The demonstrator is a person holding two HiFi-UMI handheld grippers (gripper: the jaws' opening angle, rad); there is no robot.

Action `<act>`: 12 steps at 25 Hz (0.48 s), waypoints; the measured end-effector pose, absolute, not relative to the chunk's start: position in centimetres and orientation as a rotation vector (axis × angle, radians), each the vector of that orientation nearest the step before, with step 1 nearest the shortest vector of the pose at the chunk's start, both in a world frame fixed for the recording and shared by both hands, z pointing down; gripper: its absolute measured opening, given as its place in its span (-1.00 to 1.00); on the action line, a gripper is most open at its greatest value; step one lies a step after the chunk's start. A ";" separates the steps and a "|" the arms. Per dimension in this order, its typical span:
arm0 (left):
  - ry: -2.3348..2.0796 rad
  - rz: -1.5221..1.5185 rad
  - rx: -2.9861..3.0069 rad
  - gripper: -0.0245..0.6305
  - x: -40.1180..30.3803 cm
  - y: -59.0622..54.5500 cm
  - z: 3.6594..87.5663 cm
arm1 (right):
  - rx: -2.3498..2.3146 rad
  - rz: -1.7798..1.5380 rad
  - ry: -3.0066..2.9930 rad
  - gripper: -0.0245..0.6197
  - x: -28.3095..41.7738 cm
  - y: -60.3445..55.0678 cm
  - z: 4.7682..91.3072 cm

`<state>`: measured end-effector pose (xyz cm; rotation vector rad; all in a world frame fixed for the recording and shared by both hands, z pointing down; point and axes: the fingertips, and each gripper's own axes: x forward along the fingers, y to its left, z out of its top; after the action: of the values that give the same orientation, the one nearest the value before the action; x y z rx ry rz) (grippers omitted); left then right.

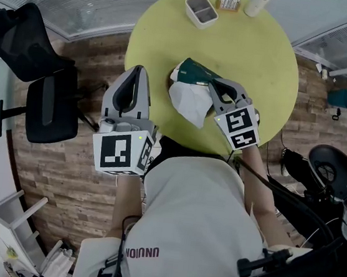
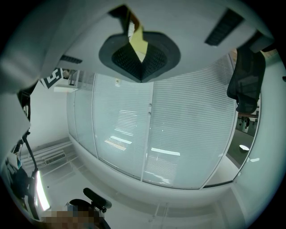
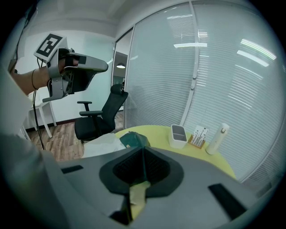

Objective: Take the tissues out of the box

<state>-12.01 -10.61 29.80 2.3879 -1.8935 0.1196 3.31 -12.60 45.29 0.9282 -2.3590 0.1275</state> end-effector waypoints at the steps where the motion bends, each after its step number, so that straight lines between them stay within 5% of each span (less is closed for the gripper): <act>1: -1.895 0.121 2.387 -0.89 -12.0 -10.6 29.8 | 0.930 0.127 -2.360 -0.83 3.3 -12.6 45.3; 12: -1.901 0.120 2.385 -0.89 -12.1 -10.6 29.8 | 0.949 0.114 -2.364 -0.83 3.4 -13.0 44.9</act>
<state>-12.10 -10.63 29.76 2.3851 -1.9005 0.1199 3.43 -13.03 44.89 0.9485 -2.3644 0.1145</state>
